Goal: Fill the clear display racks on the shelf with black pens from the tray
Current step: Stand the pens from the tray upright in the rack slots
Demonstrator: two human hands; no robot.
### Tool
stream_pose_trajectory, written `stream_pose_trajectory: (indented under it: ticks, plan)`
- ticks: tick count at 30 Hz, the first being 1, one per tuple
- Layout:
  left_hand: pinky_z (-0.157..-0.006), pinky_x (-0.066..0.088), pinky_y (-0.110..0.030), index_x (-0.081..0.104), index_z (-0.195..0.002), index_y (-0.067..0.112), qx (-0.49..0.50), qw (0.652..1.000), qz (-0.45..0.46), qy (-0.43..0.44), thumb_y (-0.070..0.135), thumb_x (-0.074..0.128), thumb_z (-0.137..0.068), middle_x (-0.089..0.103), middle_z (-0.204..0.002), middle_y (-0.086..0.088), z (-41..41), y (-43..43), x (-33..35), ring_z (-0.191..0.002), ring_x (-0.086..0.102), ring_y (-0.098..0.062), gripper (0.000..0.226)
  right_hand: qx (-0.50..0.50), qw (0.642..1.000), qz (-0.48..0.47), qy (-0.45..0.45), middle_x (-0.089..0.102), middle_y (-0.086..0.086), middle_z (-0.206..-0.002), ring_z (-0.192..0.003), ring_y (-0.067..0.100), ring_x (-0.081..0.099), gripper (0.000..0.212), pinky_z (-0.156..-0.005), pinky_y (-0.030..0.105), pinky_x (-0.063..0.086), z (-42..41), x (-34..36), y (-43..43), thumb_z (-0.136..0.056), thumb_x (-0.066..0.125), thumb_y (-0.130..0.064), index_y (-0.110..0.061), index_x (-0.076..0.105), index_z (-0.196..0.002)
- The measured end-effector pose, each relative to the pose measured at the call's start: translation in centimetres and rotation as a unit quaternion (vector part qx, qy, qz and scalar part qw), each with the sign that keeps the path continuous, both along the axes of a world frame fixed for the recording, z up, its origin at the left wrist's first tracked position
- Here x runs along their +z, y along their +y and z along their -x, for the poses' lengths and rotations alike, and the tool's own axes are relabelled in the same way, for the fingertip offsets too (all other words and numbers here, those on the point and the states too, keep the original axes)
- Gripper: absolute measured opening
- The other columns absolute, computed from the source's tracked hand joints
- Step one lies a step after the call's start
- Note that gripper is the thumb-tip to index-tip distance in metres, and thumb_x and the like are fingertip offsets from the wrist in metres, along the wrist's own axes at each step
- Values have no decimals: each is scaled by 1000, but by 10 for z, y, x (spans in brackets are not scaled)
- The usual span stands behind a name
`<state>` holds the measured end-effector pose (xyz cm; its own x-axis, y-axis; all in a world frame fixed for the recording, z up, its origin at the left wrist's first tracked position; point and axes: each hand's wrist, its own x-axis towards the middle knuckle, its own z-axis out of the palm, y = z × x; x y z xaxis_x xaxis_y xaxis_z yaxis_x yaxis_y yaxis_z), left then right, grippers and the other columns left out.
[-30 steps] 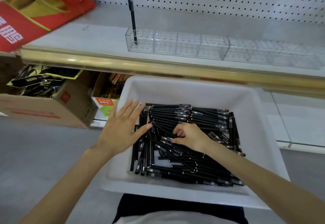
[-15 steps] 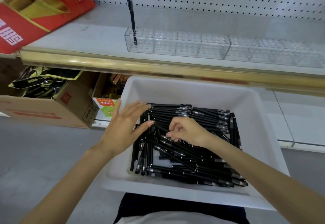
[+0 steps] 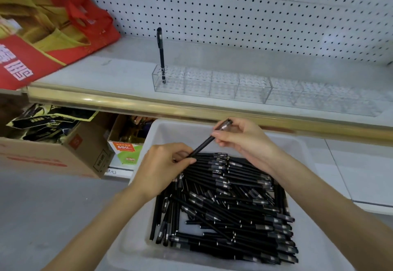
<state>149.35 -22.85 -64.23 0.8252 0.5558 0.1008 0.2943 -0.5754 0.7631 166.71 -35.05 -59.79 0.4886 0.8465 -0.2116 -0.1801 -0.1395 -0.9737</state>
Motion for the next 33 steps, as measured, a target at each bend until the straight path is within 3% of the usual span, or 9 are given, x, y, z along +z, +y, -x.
stream_pose_trajectory:
  ticks: [3, 7, 10, 14, 17, 21, 26, 29, 33]
  plan:
    - [-67, 46, -8, 63, -76, 37, 45, 998, 28, -43, 20, 80, -76, 65, -73, 16, -17, -5, 8, -75, 60, 4, 24, -44, 997, -36, 56, 68, 6, -76, -65, 10, 63, 20, -60, 18, 52, 5, 7, 9, -69, 74, -10, -4, 65, -87]
    - [-64, 43, -6, 59, -73, 33, 83, 991, 37, -103, 16, 81, -74, 62, -70, 14, -35, -6, 18, -72, 58, 2, 28, -79, 995, -48, -32, 66, 2, -68, -64, 12, 63, 14, -57, 21, 51, 8, 16, 24, -73, 76, -15, -9, 65, -79]
    - [-67, 48, -11, 62, -91, 31, 88, 987, 36, -127, 27, 77, -79, 65, -81, 16, -40, 5, 27, -77, 61, 3, 20, -96, 988, -74, -95, 67, 2, -69, -63, 9, 64, 8, -56, 20, 51, -1, 30, 40, -82, 71, -9, -7, 64, -79]
    - [-81, 54, -34, 49, -123, 31, 131, 980, -21, -150, 58, 62, -81, 60, -111, 16, -38, 46, 31, -94, 62, 0, 51, -119, 972, -109, -170, 69, -1, -72, -63, 5, 64, 6, -57, 18, 52, -26, 56, 71, -87, 66, -4, -7, 65, -81]
    - [-93, 48, -36, 41, -136, 24, 162, 978, -60, -113, 65, 51, -83, 52, -129, 6, -37, 80, 32, -116, 53, -10, 68, -130, 962, -122, -204, 69, 5, -73, -60, 8, 65, 12, -58, 20, 55, -43, 71, 96, -83, 69, -2, -9, 61, -77]
    - [-110, 28, -31, 23, -150, 17, 120, 988, -92, -25, 65, 42, -87, 32, -151, -2, -47, 115, 32, -139, 31, -17, 82, -111, 953, -106, -263, 68, 4, -68, -59, 11, 67, 22, -57, 21, 54, -58, 81, 137, -76, 77, -2, -12, 59, -69]
    - [-117, 18, -29, 18, -153, 17, 88, 985, -148, -4, 68, 35, -89, 20, -159, 0, -64, 133, 27, -145, 18, -11, 83, -107, 934, -98, -325, 68, 0, -64, -63, 16, 68, 24, -59, 22, 56, -72, 85, 184, -73, 81, -6, -17, 61, -66]
    - [-117, 19, -28, 16, -153, 19, 80, 989, -123, -19, 62, 40, -92, 18, -159, 5, -67, 132, 20, -145, 16, -7, 79, -112, 930, -96, -336, 69, 1, -66, -66, 21, 70, 23, -62, 25, 58, -75, 81, 198, -73, 82, -9, -17, 62, -66]
    - [-118, 23, -32, 11, -153, 24, 71, 993, -82, -42, 63, 40, -90, 16, -159, 10, -67, 133, 16, -144, 15, -2, 80, -105, 922, -77, -365, 71, 2, -68, -67, 23, 71, 22, -71, 41, 59, -74, 72, 206, -72, 83, -13, -20, 64, -66]
